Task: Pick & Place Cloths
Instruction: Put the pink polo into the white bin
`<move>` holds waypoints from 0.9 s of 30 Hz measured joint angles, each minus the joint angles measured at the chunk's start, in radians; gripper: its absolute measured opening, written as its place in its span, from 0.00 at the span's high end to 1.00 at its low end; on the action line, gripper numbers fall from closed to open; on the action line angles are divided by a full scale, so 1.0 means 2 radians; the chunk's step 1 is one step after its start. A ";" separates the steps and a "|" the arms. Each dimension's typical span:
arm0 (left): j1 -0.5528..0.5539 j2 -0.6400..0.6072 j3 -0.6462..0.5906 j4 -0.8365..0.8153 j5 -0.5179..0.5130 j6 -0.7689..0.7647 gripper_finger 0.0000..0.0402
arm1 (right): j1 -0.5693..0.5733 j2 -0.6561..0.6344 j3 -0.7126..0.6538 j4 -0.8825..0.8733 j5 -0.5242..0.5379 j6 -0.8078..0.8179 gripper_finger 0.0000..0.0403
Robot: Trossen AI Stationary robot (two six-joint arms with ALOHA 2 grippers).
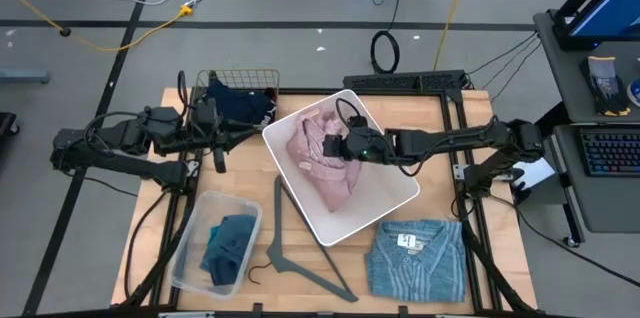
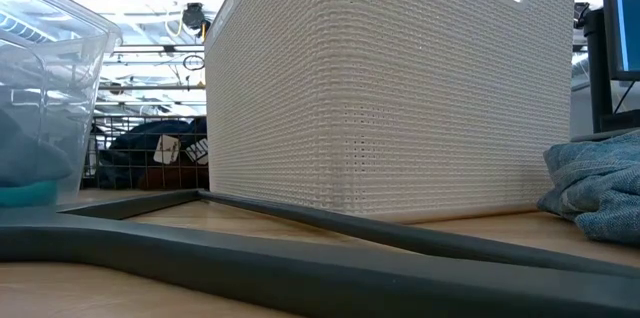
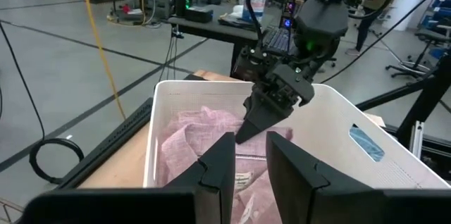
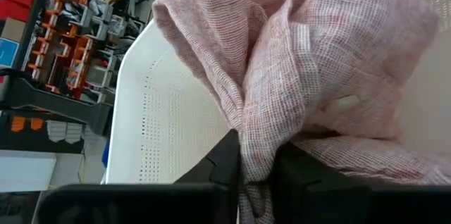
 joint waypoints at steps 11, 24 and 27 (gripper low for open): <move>-0.001 0.000 0.000 0.001 0.048 -0.002 0.80 | 0.000 0.006 -0.017 -0.004 -0.013 0.018 0.86; 0.000 0.000 0.000 0.001 0.051 -0.003 0.80 | 0.000 0.006 -0.025 0.001 -0.013 0.025 0.86; 0.000 0.000 0.000 0.001 0.052 -0.003 0.80 | 0.000 0.006 -0.025 0.001 -0.013 0.022 0.86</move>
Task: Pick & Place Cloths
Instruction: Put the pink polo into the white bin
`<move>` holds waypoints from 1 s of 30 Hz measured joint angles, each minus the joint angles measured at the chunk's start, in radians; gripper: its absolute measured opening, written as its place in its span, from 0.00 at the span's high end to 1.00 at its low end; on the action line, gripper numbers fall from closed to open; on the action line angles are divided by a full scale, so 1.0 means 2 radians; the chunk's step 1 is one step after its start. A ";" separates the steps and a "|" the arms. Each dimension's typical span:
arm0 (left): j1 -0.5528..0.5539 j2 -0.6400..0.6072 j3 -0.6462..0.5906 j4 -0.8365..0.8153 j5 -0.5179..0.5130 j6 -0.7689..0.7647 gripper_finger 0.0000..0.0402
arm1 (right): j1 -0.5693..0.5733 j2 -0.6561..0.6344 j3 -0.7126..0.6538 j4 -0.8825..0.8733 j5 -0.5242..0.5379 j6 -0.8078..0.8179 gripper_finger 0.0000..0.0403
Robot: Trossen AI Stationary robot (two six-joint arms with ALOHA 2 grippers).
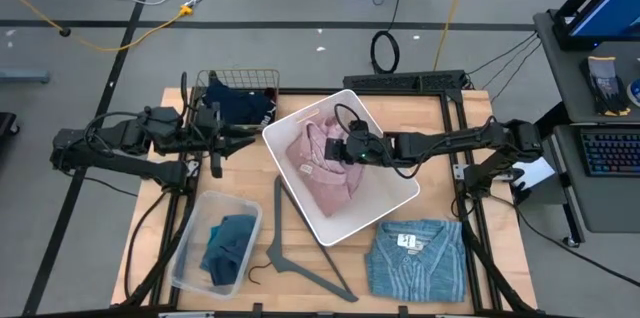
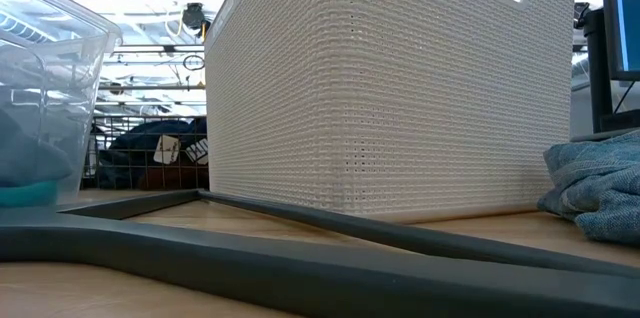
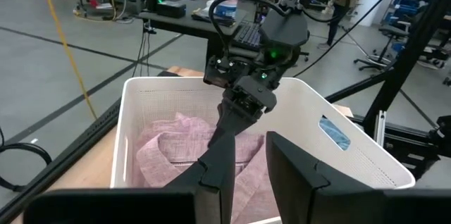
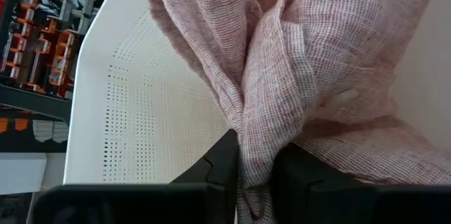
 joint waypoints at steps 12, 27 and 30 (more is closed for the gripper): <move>0.000 0.000 0.000 0.000 0.001 0.000 0.80 | 0.000 0.000 0.000 0.008 0.015 -0.023 0.56; 0.000 0.000 0.000 0.000 0.001 0.000 0.80 | -0.018 -0.006 -0.001 0.022 0.045 -0.136 0.57; 0.000 0.000 0.000 0.000 0.001 0.000 0.80 | -0.017 -0.023 -0.001 0.024 0.065 -0.165 0.61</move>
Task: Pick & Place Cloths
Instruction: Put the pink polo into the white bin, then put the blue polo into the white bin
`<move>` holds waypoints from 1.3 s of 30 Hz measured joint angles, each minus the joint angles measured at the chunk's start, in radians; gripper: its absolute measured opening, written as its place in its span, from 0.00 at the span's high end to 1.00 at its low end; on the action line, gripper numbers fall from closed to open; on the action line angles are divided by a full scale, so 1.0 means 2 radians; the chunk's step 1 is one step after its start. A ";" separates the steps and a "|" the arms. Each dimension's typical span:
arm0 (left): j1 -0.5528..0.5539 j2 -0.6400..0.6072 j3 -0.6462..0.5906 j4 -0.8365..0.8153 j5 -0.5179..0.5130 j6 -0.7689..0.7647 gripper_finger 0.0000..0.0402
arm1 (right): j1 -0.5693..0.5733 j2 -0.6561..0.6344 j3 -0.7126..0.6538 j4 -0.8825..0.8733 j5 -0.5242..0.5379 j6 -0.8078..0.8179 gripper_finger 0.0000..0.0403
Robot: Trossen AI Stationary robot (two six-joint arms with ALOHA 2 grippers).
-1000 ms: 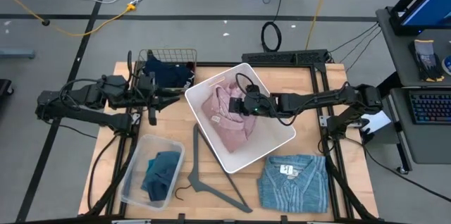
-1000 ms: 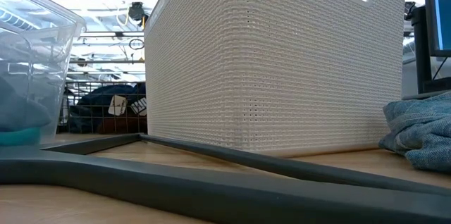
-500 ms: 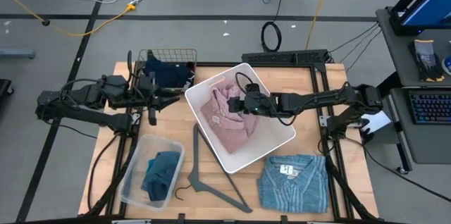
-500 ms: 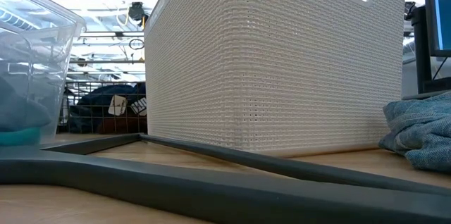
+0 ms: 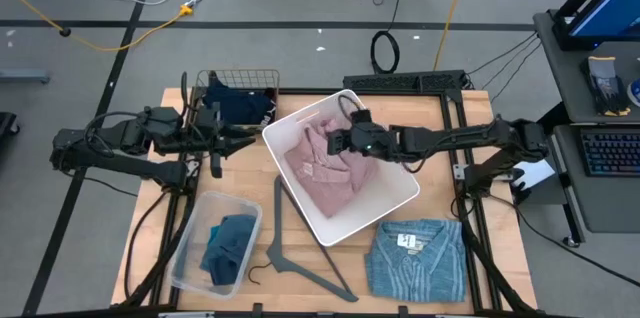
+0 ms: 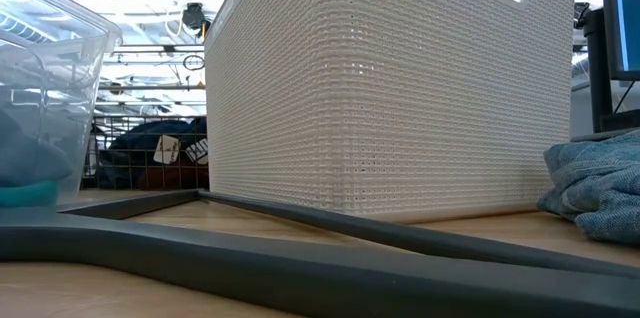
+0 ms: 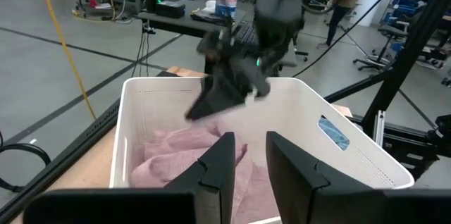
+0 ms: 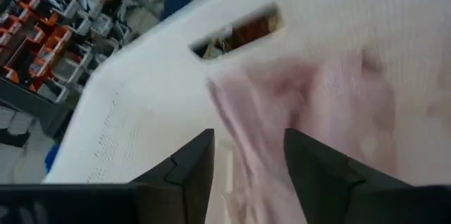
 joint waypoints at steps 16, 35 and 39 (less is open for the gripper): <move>0.000 0.000 0.000 0.003 0.000 0.002 0.80 | 0.061 -0.139 0.006 0.018 0.010 -0.246 0.98; 0.000 0.000 0.000 0.003 -0.002 0.003 0.80 | 0.251 -0.245 0.006 -0.266 -0.221 -0.292 1.00; 0.000 0.000 0.000 0.003 -0.002 0.002 0.80 | 0.297 -0.245 0.006 -0.368 -0.250 -0.260 1.00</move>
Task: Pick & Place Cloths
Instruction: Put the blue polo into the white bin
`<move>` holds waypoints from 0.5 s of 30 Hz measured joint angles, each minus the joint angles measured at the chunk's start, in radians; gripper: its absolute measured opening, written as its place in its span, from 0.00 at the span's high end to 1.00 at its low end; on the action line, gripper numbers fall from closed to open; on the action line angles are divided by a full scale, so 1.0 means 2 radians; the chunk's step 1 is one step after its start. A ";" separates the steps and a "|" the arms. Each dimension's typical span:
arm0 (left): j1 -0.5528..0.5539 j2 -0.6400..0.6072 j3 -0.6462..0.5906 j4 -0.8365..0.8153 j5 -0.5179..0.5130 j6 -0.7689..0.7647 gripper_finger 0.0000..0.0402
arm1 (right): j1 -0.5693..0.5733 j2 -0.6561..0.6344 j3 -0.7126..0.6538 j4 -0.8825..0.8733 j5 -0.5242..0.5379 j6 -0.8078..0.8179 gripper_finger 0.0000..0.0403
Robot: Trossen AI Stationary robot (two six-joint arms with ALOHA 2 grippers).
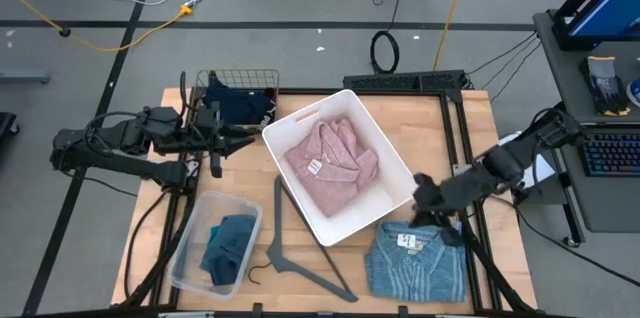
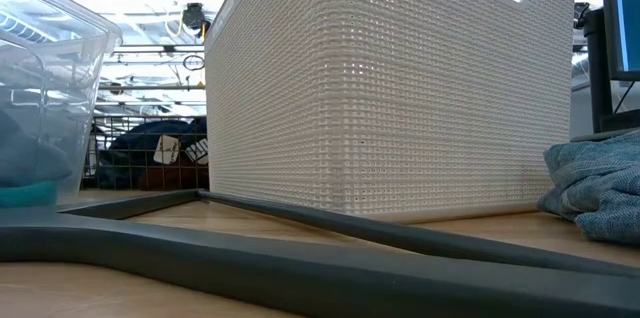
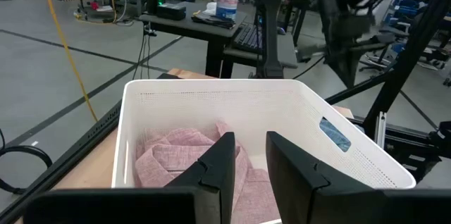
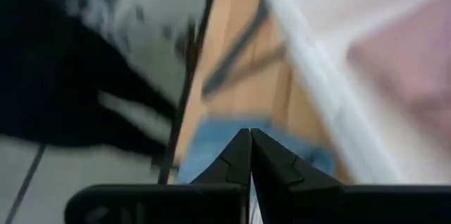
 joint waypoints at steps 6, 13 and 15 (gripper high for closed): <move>0.000 0.000 0.000 0.000 0.000 0.000 0.80 | 0.058 0.000 0.000 -0.109 0.000 0.012 1.00; 0.000 0.000 0.000 0.000 -0.001 0.010 0.80 | 0.072 0.000 0.000 -0.189 0.000 0.065 0.99; 0.000 0.000 0.000 0.000 -0.001 0.010 0.80 | 0.071 0.000 0.000 -0.210 0.000 0.074 0.99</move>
